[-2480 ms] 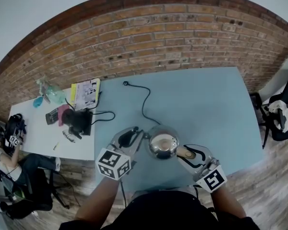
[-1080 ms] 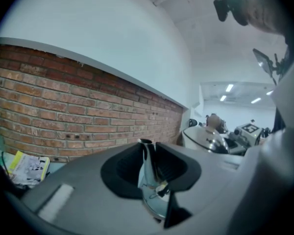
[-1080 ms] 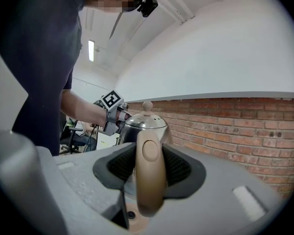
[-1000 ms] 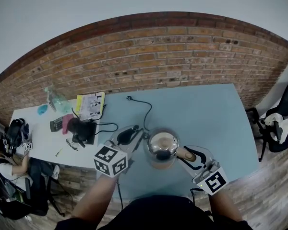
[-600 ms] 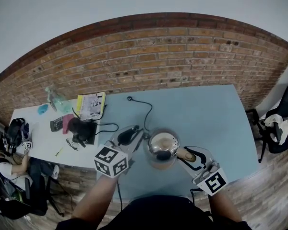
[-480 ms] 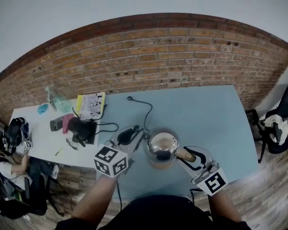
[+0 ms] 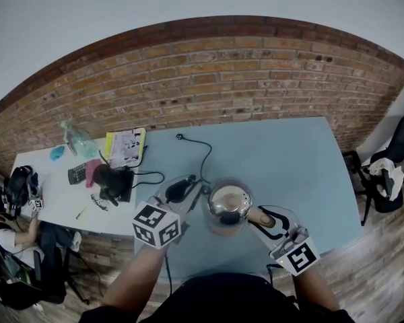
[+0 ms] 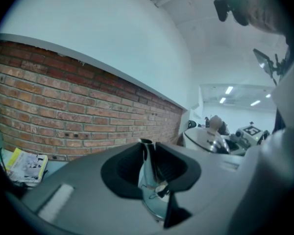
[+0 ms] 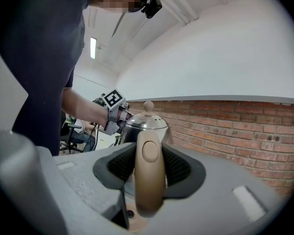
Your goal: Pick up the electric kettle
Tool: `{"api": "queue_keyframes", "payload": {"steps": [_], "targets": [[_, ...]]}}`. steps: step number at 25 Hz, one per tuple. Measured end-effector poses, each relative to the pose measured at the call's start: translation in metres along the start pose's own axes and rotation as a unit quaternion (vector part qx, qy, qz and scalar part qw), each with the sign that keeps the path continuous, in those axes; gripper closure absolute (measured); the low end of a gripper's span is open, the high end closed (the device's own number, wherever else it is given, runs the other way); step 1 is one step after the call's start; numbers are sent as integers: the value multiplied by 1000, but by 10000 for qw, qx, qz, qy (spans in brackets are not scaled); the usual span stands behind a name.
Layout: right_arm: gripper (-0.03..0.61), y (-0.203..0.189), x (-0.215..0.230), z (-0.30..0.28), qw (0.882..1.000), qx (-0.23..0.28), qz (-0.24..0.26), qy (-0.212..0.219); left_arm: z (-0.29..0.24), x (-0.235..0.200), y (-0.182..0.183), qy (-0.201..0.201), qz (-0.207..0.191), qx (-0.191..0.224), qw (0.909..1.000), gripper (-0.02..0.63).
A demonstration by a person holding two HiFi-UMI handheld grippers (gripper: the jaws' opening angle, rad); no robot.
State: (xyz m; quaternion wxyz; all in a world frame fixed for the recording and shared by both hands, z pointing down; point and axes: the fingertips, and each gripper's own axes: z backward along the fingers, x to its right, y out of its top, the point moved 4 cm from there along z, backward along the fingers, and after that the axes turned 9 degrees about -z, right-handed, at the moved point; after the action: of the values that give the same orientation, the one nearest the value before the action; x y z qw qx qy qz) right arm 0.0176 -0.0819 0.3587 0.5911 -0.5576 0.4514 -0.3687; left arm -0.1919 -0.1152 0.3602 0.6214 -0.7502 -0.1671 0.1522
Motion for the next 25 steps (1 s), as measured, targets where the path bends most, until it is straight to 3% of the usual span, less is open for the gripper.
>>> {"api": "queue_keyframes", "payload": {"steps": [25], "targets": [[416,-27,4,2,9993,-218,-279,156,-8,4,-30,14,293,-310,9991,534]]}}
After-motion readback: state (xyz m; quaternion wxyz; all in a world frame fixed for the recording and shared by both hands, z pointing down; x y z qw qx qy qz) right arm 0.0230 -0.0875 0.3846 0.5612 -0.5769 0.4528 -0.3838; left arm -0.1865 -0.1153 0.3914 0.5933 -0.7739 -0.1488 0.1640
